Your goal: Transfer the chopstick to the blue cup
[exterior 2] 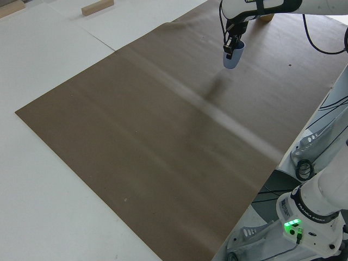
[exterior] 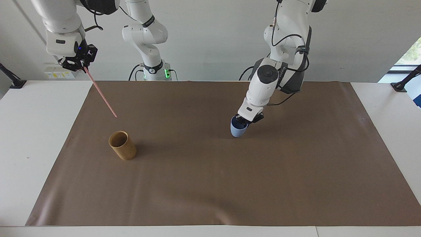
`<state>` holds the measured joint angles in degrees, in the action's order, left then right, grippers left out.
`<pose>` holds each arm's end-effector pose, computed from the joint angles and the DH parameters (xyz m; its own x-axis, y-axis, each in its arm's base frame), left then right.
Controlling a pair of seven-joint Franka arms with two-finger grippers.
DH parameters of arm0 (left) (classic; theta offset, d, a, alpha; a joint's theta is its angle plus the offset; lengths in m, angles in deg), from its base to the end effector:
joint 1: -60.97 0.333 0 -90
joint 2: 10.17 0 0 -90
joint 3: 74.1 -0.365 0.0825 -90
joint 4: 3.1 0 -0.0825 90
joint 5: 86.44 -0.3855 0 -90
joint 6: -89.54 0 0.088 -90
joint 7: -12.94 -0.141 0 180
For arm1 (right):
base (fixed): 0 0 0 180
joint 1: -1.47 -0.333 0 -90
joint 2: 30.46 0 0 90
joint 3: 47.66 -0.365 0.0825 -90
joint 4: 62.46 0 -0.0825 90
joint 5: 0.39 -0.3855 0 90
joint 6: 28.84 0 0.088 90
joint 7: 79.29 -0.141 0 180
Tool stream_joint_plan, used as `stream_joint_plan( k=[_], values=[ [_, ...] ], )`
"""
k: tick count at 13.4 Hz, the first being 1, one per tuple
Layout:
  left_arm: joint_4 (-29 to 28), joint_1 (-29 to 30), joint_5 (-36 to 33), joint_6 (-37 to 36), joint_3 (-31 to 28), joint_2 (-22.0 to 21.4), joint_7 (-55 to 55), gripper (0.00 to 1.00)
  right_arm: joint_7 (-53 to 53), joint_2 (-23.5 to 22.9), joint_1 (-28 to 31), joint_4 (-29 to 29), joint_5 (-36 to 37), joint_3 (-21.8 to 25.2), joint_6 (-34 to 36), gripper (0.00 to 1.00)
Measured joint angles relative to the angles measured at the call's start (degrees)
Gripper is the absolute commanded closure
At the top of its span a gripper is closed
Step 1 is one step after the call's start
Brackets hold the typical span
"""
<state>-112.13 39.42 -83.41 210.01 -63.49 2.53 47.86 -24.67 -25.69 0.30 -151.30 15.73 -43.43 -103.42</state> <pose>0.5228 -0.3272 0.3979 0.9949 0.0773 -0.0653 0.0812 -0.9950 0.0586 0.4866 -0.0723 0.6777 0.6324 0.7099 -0.3102 0.7528 -0.6575 0.0300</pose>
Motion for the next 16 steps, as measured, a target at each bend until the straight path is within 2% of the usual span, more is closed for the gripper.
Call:
stream_joint_plan(
  k=[4,8,9,10,11,12,16],
  values=[
    [-0.05,-6.03,0.4,1.31,0.09,-0.64,5.0,1.0,-6.17,2.07,-0.03,0.0,0.01,-1.91,3.02,1.0],
    [-1.48,-6.54,0.4,3.53,-0.15,-0.6,5.18,1.0,-14.36,2.49,-0.28,-0.42,-0.27,-6.6,4.94,1.0],
    [-1.74,-6.6,0.4,3.76,-0.14,-0.59,5.18,0.86,-16.43,2.49,-0.35,-0.81,-1.0,-7.15,5.01,1.0],
    [-1.81,-6.63,0.4,3.79,-0.13,-0.6,5.17,0.6,-18.43,2.49,-0.52,-1.27,-2.11,-7.28,5.17,1.0],
    [-1.82,-6.66,0.4,3.79,-0.12,-0.6,5.17,0.19,-20.52,2.49,-0.78,-1.69,-3.36,-7.27,5.63,1.0],
    [-1.82,-6.68,0.4,3.79,-0.11,-0.6,5.17,0.0,-22.72,2.49,-1.06,-2.12,-4.7,-7.29,6.11,1.0],
    [-1.64,-6.72,0.41,3.37,-0.08,-0.69,5.17,0.0,-31.72,2.49,-2.66,-3.85,-10.06,-7.35,6.46,1.0]
  ],
)
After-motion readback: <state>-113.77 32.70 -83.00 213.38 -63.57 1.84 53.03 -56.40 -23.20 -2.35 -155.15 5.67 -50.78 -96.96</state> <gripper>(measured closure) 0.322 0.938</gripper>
